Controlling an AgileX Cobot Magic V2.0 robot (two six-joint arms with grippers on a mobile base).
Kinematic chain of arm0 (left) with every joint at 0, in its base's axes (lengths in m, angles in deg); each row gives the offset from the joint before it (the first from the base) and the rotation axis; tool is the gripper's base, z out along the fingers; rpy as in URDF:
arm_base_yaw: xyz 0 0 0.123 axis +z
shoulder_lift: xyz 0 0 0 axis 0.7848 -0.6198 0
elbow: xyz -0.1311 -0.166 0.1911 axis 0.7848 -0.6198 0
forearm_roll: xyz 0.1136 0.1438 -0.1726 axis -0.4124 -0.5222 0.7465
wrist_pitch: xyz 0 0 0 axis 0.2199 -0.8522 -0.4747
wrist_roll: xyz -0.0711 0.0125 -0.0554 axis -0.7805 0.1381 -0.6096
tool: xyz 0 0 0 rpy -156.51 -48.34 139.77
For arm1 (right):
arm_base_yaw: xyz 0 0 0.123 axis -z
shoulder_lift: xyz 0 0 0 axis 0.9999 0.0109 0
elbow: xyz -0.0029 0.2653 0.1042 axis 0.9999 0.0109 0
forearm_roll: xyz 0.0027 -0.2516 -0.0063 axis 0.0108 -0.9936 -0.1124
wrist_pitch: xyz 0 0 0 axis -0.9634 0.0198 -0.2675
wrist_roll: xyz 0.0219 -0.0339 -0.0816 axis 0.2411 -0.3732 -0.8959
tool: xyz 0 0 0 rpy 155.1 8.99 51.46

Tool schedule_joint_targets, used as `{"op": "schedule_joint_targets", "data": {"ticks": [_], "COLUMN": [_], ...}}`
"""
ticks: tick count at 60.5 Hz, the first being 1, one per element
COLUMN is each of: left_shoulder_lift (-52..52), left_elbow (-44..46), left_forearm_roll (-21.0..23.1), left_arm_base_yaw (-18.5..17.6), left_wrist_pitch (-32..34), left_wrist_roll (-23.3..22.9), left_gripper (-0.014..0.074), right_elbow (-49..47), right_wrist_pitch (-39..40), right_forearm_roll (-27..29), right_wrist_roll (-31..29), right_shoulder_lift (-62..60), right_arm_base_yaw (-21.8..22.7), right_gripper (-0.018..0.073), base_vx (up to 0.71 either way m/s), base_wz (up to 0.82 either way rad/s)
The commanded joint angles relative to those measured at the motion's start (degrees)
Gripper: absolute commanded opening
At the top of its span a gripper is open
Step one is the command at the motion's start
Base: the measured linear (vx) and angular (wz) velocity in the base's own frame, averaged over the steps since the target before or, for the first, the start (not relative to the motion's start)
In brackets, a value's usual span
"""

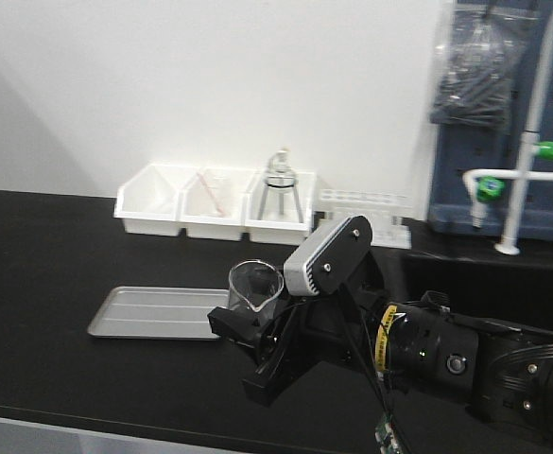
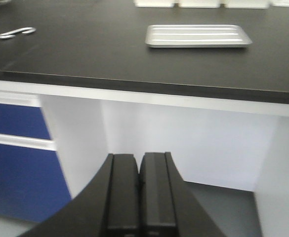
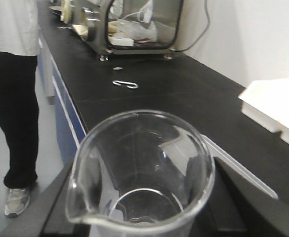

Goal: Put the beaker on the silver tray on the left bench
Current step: 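Hold the beaker raised in the right gripper while the base drives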

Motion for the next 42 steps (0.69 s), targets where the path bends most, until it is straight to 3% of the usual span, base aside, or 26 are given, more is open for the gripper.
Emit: {"op": "schedule_joint_targets", "data": {"ticks": [1,19,42], "left_shoulder_lift": [0.3,0.3,0.3], "left_elbow": [-1.1,-1.1,-1.1], "left_forearm_roll": [0.4,0.4,0.4], "left_arm_base_yaw": [0.0,0.0,0.0], "left_wrist_pitch": [4.5,4.5,4.5], "left_wrist_roll": [0.0,0.0,0.0], "left_gripper": [0.0001,0.0001,0.0001], "right_elbow": [-2.0,-2.0,-2.0], "right_wrist_pitch": [2.4,2.4,2.4], "right_forearm_roll": [1.9,1.9,1.9], "right_wrist_roll": [0.1,0.1,0.1], "right_shoulder_lift": [-2.4,-2.4,-2.4], "right_arm_base_yaw": [0.1,0.1,0.1], "right_gripper": [-0.0011,-0.0011,-0.0011], "base_vx": [0.20,0.21,0.23], "base_wz": [0.45,0.29,0.06]}}
